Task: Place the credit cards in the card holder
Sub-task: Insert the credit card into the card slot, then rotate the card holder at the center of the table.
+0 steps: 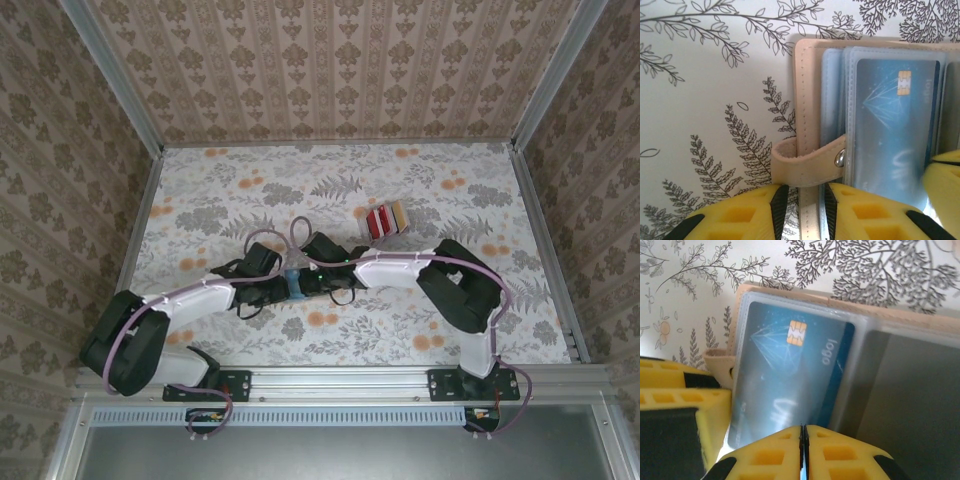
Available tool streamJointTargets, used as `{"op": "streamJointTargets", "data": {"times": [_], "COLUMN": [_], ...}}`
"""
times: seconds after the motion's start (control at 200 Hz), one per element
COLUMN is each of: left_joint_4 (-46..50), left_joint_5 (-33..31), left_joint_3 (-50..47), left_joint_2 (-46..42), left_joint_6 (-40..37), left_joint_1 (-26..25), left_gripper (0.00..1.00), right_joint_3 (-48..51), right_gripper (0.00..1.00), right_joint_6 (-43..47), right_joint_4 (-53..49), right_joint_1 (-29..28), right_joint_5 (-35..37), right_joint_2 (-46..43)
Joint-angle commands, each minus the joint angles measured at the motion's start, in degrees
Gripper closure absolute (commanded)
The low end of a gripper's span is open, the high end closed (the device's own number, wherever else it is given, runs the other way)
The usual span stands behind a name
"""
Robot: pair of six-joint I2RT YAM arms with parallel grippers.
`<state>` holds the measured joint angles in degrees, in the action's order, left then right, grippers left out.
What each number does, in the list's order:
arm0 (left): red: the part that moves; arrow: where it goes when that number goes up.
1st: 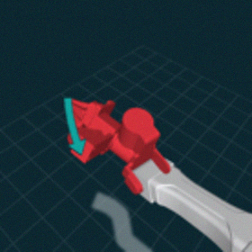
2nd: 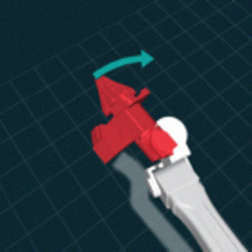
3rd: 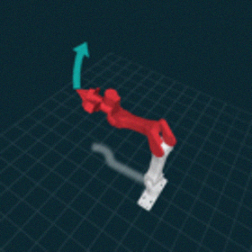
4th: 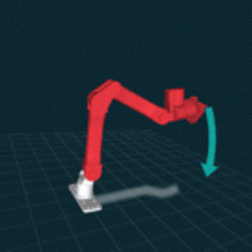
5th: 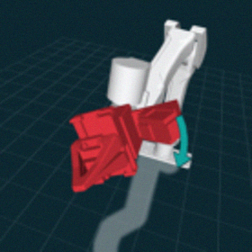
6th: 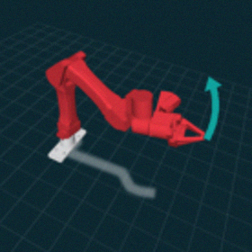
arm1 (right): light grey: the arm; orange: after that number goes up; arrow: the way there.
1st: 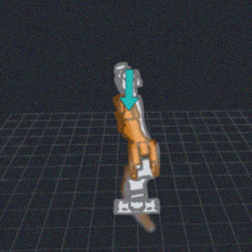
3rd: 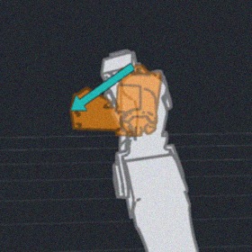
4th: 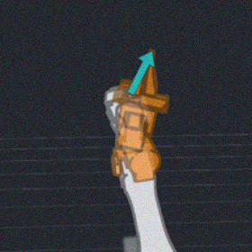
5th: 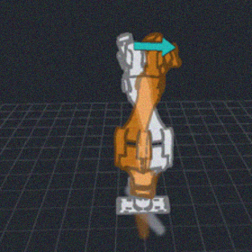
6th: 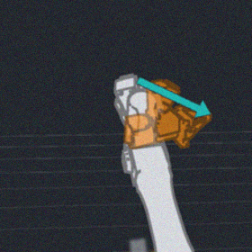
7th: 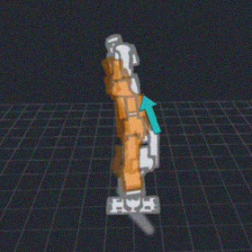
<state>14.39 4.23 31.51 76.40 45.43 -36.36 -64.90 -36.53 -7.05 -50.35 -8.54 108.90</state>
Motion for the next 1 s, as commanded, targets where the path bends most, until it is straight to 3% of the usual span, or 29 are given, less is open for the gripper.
{"op": "streamJointTargets", "data": {"times": [0.0,0.18,0.295,0.695,0.81,0.995], "left_joint_4": [3.45,6.89,8.0,7.39,5.67,2.18], "left_joint_5": [2.48,2.22,3.41,9.83,10.49,11.03], "left_joint_3": [-0.07,2.05,5.04,22.03,21.72,15.46], "left_joint_2": [-1.99,-8.79,-8.27,14.47,18.5,17.85], "left_joint_6": [-0.56,-2.89,-5.98,-15.28,-15.18,-13.49], "left_joint_1": [-0.8,2.4,6.05,9.77,9.73,9.64], "left_gripper": [0.66,0.59,0.59,0.64,0.68,0.74], "right_joint_3": [2.06,6.1,9.49,17.43,17.88,16.84], "right_gripper": [0.86,0.86,0.86,0.85,0.85,0.85], "right_joint_6": [1.21,1.48,0.49,-3.14,-3.63,-3.43], "right_joint_4": [-2.99,-3.77,-2.03,3.1,4.38,5.35], "right_joint_1": [0.68,0.78,0.76,0.58,0.82,2.45], "right_joint_5": [1.04,1.73,0.92,-0.34,-0.43,0.51], "right_joint_2": [-6.2,-11.01,-12.76,-13.99,-12.73,-10.44]}}
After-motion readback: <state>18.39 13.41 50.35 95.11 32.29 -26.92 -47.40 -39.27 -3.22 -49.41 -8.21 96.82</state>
